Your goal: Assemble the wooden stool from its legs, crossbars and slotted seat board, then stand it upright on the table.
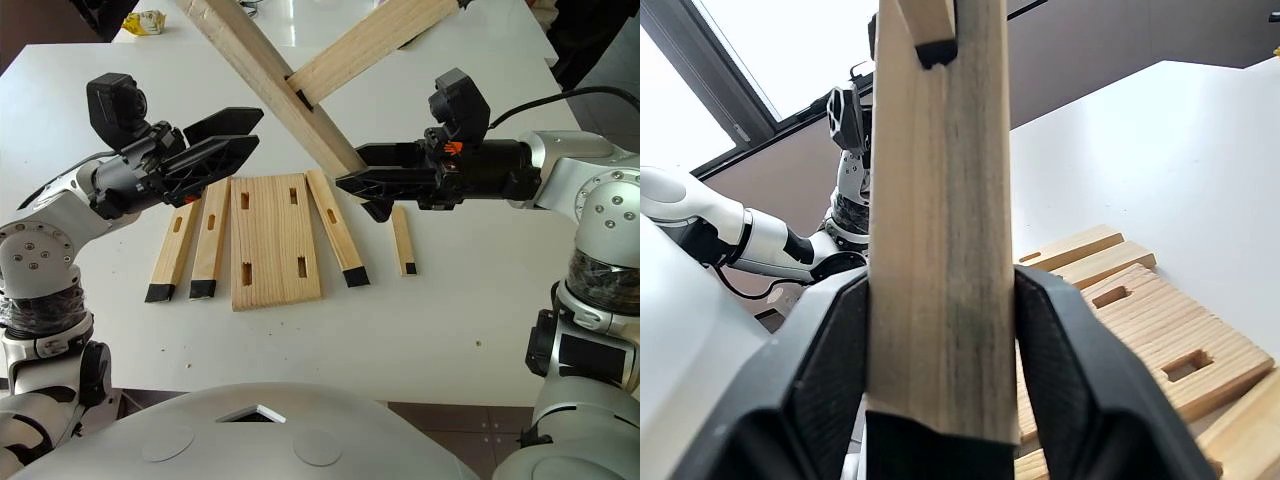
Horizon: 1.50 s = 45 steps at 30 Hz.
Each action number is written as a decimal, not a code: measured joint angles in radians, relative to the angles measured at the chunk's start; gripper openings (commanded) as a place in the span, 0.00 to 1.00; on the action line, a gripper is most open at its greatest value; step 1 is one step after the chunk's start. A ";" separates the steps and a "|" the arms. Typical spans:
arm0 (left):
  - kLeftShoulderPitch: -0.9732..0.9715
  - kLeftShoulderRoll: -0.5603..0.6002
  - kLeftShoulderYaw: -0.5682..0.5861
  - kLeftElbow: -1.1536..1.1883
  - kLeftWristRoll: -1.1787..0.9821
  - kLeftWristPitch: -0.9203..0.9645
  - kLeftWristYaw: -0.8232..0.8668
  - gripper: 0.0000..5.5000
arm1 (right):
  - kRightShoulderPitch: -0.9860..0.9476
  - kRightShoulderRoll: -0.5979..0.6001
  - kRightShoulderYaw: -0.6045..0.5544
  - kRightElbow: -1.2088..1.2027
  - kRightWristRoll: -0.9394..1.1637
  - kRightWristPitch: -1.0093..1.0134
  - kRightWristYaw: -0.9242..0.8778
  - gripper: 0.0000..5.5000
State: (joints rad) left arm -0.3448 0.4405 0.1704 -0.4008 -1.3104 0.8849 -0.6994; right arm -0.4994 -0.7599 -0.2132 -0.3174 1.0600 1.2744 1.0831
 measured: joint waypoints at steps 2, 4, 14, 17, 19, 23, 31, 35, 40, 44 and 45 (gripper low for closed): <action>-0.008 0.000 -0.007 -0.007 -0.016 0.002 0.002 0.65 | 0.004 -0.007 0.014 -0.001 0.006 -0.004 0.017 0.39; -0.013 0.000 -0.018 -0.010 -0.024 0.004 0.005 0.65 | 0.004 -0.022 0.019 -0.002 0.017 -0.010 0.032 0.39; -0.040 0.000 -0.044 -0.010 -0.048 0.009 0.025 0.65 | 0.004 -0.044 0.073 -0.025 0.039 -0.023 0.079 0.39; -0.040 0.000 -0.051 -0.018 -0.052 0.011 0.025 0.65 | 0.005 -0.055 0.089 -0.027 0.039 -0.031 0.086 0.39; -0.040 0.001 -0.054 -0.021 -0.058 0.012 0.024 0.65 | 0.007 -0.062 0.091 -0.029 0.039 -0.036 0.090 0.39; -0.040 0.006 -0.056 -0.022 -0.064 0.014 0.024 0.65 | 0.014 -0.065 0.095 -0.035 0.039 -0.049 0.091 0.39; -0.046 0.014 -0.056 -0.021 -0.087 0.016 0.024 0.49 | 0.033 -0.066 0.101 -0.045 0.040 -0.057 0.091 0.39; -0.046 0.018 -0.052 -0.015 -0.110 0.017 0.025 0.38 | 0.036 -0.066 0.110 -0.049 0.041 -0.058 0.092 0.39; -0.047 0.023 -0.053 -0.015 -0.110 0.019 0.026 0.38 | 0.037 -0.070 0.116 -0.047 0.041 -0.063 0.095 0.39; -0.047 0.024 -0.053 -0.015 -0.110 0.022 0.026 0.38 | 0.041 -0.074 0.124 -0.041 0.041 -0.076 0.102 0.39; -0.047 0.025 -0.053 -0.015 -0.110 0.023 0.026 0.38 | 0.043 -0.075 0.125 -0.041 0.041 -0.080 0.102 0.39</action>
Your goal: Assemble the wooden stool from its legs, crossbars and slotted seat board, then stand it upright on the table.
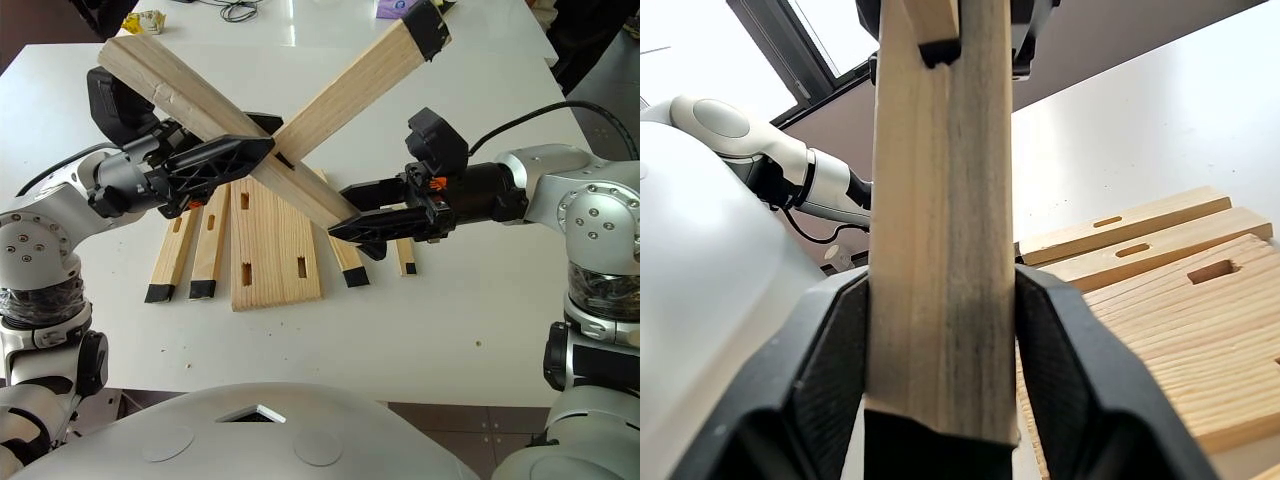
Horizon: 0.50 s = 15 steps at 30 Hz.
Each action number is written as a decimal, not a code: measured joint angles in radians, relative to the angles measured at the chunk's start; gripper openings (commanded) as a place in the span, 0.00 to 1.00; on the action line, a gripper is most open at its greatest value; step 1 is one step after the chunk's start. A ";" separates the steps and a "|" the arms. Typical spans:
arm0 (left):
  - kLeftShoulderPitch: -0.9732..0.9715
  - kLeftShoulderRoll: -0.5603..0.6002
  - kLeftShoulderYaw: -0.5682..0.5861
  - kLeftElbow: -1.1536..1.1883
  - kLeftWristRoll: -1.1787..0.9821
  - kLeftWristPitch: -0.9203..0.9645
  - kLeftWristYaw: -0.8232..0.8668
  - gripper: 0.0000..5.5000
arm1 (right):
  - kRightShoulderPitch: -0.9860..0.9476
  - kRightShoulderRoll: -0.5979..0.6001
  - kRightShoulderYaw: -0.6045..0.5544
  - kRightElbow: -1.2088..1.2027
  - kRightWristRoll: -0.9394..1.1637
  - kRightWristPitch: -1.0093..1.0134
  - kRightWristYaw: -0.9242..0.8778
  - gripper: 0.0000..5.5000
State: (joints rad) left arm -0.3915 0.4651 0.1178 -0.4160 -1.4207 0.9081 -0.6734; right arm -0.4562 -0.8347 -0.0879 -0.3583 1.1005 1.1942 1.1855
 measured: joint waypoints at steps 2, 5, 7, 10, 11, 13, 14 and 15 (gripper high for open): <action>0.000 0.000 0.000 0.000 0.000 0.002 0.000 0.38 | 0.009 0.000 0.002 -0.003 -0.003 -0.018 0.001 0.45; -0.003 0.002 0.003 0.014 -0.006 0.003 0.000 0.38 | 0.022 -0.002 0.005 -0.013 -0.024 -0.063 0.005 0.52; -0.003 0.005 0.005 0.022 -0.005 0.003 0.000 0.38 | 0.037 -0.009 0.009 -0.014 -0.051 -0.089 0.009 0.57; -0.003 0.008 0.006 0.034 0.004 0.002 0.000 0.38 | 0.069 -0.034 0.024 -0.011 -0.101 -0.129 0.019 0.65; -0.003 0.010 0.007 0.038 0.012 0.001 0.000 0.37 | 0.078 -0.041 0.029 -0.008 -0.122 -0.146 0.020 0.68; -0.003 0.020 0.014 0.050 0.045 -0.008 -0.007 0.37 | 0.110 -0.056 0.050 0.009 -0.180 -0.186 0.021 0.71; -0.004 0.034 0.023 0.060 0.063 -0.014 -0.013 0.37 | 0.135 -0.071 0.059 0.019 -0.217 -0.209 0.019 0.71; -0.005 0.045 0.036 0.067 0.076 -0.019 -0.019 0.37 | 0.153 -0.081 0.063 0.027 -0.244 -0.226 0.019 0.71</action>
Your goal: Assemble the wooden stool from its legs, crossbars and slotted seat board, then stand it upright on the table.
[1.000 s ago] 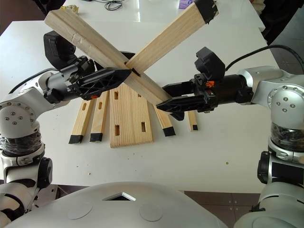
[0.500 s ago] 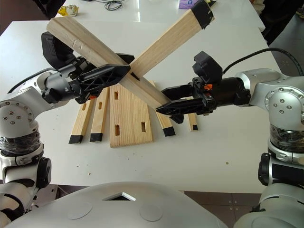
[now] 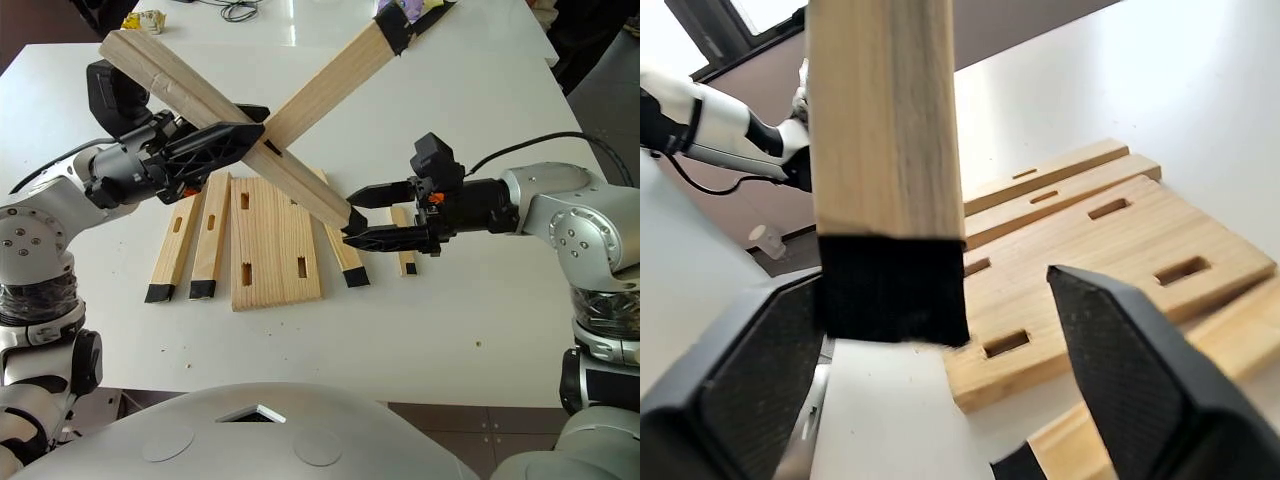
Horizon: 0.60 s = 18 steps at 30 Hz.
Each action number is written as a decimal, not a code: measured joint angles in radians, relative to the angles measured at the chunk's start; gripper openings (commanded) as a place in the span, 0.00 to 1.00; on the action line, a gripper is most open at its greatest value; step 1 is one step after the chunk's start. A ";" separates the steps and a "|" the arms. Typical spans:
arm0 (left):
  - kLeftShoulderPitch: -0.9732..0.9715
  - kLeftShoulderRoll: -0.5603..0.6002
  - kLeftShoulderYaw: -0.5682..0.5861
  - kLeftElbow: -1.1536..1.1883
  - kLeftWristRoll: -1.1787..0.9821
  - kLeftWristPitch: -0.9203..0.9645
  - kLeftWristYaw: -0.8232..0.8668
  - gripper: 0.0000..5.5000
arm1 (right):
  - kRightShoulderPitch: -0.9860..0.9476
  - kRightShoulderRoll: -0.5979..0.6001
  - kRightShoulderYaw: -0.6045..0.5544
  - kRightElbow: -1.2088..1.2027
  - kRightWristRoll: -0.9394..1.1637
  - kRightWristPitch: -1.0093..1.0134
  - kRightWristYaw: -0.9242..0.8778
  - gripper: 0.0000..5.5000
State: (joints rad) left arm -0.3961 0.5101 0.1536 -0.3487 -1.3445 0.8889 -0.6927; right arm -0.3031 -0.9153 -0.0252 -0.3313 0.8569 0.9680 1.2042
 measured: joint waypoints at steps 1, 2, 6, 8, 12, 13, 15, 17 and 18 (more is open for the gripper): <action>-0.002 0.019 0.016 0.006 0.016 -0.009 -0.015 0.37 | 0.025 -0.011 0.004 0.009 -0.035 -0.029 0.000 0.71; -0.002 0.052 0.033 0.007 0.039 -0.010 -0.030 0.37 | 0.055 -0.025 0.005 0.017 -0.064 -0.058 0.001 0.71; 0.024 0.179 0.098 -0.021 0.104 -0.022 -0.109 0.37 | 0.158 -0.040 -0.025 0.019 -0.112 -0.107 -0.007 0.71; 0.063 0.240 0.107 -0.064 0.180 -0.050 -0.162 0.37 | 0.208 -0.040 -0.053 0.000 -0.116 -0.121 -0.027 0.71; 0.160 0.324 0.109 -0.147 0.357 -0.152 -0.250 0.37 | 0.296 -0.033 -0.099 -0.044 -0.117 -0.139 -0.071 0.71; 0.173 0.331 0.108 -0.155 0.378 -0.169 -0.259 0.37 | 0.306 -0.032 -0.102 -0.049 -0.117 -0.140 -0.078 0.71; 0.206 0.349 0.091 -0.164 0.477 -0.246 -0.291 0.37 | 0.345 -0.025 -0.123 -0.072 -0.117 -0.144 -0.106 0.71; 0.230 0.349 0.083 -0.154 0.527 -0.283 -0.301 0.37 | 0.370 -0.020 -0.137 -0.087 -0.117 -0.146 -0.125 0.71; 0.251 0.349 0.084 -0.148 0.548 -0.306 -0.312 0.37 | 0.382 -0.013 -0.139 -0.094 -0.117 -0.148 -0.141 0.71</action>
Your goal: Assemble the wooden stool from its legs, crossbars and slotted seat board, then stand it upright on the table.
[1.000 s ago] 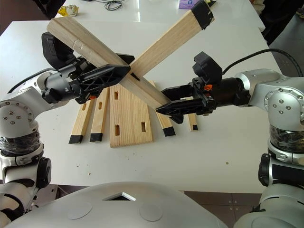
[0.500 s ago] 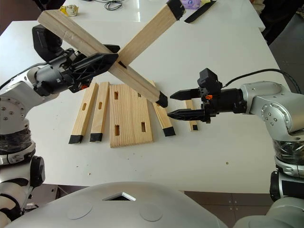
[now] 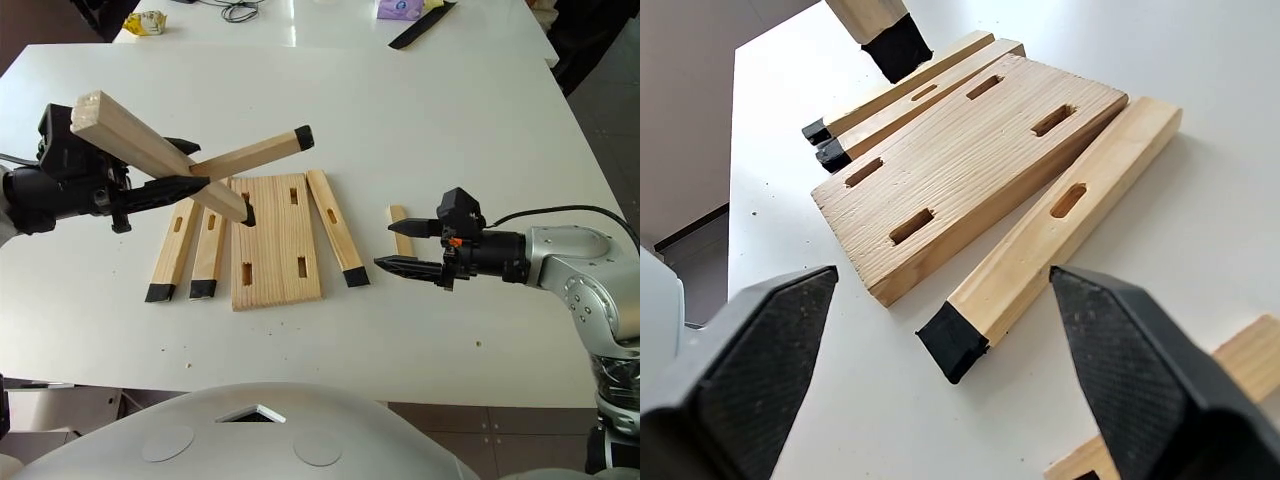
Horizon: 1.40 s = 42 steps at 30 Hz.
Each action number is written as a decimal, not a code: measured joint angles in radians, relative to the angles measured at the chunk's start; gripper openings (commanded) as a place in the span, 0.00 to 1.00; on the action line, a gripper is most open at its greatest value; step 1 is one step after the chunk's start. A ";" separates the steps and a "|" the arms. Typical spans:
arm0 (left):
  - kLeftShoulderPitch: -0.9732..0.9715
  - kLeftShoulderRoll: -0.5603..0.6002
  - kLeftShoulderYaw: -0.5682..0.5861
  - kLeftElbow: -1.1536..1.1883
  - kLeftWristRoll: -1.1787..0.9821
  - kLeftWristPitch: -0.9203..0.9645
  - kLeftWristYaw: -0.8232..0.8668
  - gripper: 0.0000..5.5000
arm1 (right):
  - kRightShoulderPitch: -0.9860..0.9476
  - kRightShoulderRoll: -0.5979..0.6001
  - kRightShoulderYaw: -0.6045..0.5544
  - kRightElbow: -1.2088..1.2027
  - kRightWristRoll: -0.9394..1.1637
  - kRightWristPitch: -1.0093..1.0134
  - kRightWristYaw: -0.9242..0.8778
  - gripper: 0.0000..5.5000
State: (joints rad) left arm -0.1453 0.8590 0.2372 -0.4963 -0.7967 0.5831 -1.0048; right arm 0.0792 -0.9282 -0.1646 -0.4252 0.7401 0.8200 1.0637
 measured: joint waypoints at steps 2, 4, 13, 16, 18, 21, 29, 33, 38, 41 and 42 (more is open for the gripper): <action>0.042 -0.001 0.000 -0.001 0.026 -0.045 -0.025 0.37 | 0.020 0.012 -0.003 -0.011 0.000 -0.002 -0.017 0.71; 0.092 -0.003 0.003 -0.006 0.042 -0.068 -0.042 0.37 | 0.035 0.017 -0.004 -0.021 0.000 -0.003 -0.029 0.71; 0.236 -0.007 0.045 -0.073 0.041 -0.105 -0.062 0.37 | 0.062 0.018 -0.032 -0.034 0.001 -0.007 -0.042 0.71; 0.269 -0.007 0.053 -0.100 0.039 -0.117 -0.066 0.37 | 0.063 0.018 -0.033 -0.034 0.001 -0.007 -0.040 0.71; 0.289 -0.007 0.054 -0.112 0.039 -0.121 -0.069 0.37 | 0.063 0.015 -0.034 -0.033 0.000 -0.008 -0.038 0.71; 0.310 -0.008 0.054 -0.129 0.039 -0.136 -0.072 0.37 | 0.063 0.012 -0.035 -0.031 0.000 -0.009 -0.036 0.71; 0.360 -0.017 0.040 -0.142 0.064 -0.193 -0.091 0.37 | 0.060 0.010 -0.030 -0.029 -0.012 -0.016 -0.039 0.71; 0.378 -0.020 0.028 -0.135 0.092 -0.237 -0.113 0.37 | 0.055 0.013 -0.026 -0.029 -0.012 -0.016 -0.045 0.71; 0.399 -0.020 0.025 -0.117 0.117 -0.299 -0.143 0.37 | 0.053 0.014 -0.023 -0.029 -0.012 -0.016 -0.050 0.71; 0.409 -0.020 0.025 -0.111 0.124 -0.323 -0.153 0.37 | 0.054 0.016 -0.022 -0.029 -0.012 -0.016 -0.057 0.71; 0.411 -0.020 0.025 -0.106 0.124 -0.330 -0.155 0.37 | 0.054 0.017 -0.022 -0.029 -0.012 -0.016 -0.058 0.71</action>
State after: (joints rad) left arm 0.2660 0.8393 0.2624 -0.6023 -0.6727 0.2530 -1.1599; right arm 0.1332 -0.9117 -0.1869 -0.4547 0.7281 0.8041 1.0055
